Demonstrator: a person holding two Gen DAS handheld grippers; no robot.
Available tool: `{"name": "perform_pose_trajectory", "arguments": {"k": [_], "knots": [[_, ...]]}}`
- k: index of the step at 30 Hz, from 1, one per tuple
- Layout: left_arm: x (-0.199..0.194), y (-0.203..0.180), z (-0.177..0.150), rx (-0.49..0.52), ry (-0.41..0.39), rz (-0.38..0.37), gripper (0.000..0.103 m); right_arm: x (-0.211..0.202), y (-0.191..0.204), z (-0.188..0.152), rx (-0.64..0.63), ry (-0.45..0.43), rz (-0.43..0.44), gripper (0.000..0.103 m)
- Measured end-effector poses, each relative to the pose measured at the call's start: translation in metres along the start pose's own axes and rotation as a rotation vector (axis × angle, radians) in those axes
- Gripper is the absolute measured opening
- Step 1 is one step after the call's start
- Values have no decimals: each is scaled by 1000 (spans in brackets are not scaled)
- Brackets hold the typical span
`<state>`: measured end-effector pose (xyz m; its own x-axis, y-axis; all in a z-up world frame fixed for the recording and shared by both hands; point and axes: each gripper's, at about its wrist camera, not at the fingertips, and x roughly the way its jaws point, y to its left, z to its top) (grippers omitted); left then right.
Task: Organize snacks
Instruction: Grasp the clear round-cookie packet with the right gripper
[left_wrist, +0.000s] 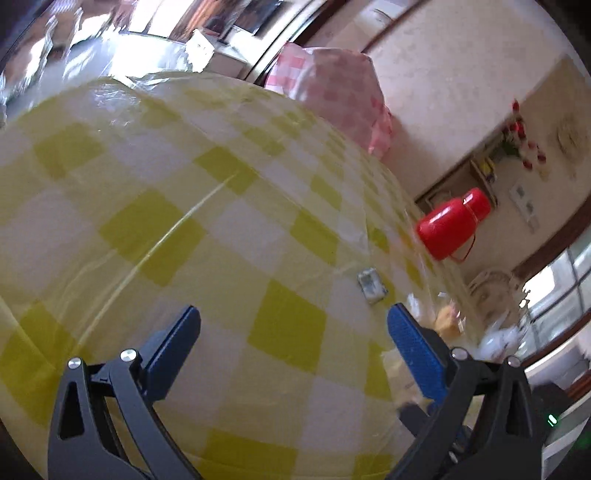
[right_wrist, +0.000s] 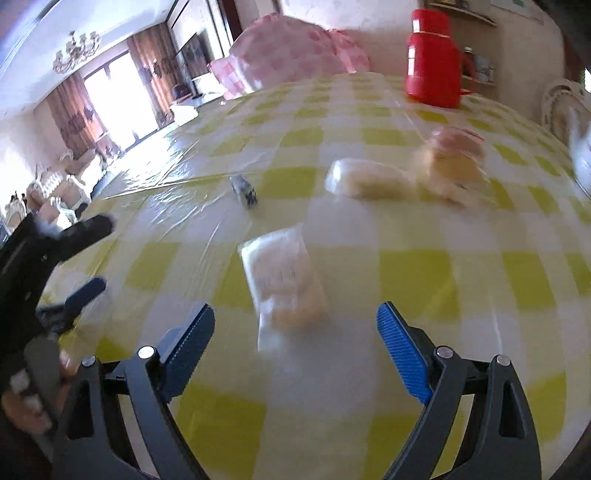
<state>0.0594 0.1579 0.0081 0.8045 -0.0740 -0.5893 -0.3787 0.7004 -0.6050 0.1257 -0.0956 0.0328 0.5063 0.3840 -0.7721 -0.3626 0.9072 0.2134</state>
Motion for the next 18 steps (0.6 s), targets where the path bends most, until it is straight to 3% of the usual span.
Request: {"name": "perform_pose_trajectory", "arguments": {"k": [4,5,6,8,12,18], "knots": [[2,-5,0,28,11,13,101,20,8,15,-59,54,-10,87],[3,-7,0,37,15,13,101,21,13,15,-76,57,-16,82],[4,-8,0,46,17,12,101,21,17,14,-102,56,-44,73],[3,-10,-1,53,11,11,101,15,21,9,-127,41,-80,37],[5,-14,-2,89,15,7,101,-11,14,-19,-112,13,-141,34],[3,-38,-16,231,19,15,101,-70,-25,-70,27,-67,-192,34]]}}
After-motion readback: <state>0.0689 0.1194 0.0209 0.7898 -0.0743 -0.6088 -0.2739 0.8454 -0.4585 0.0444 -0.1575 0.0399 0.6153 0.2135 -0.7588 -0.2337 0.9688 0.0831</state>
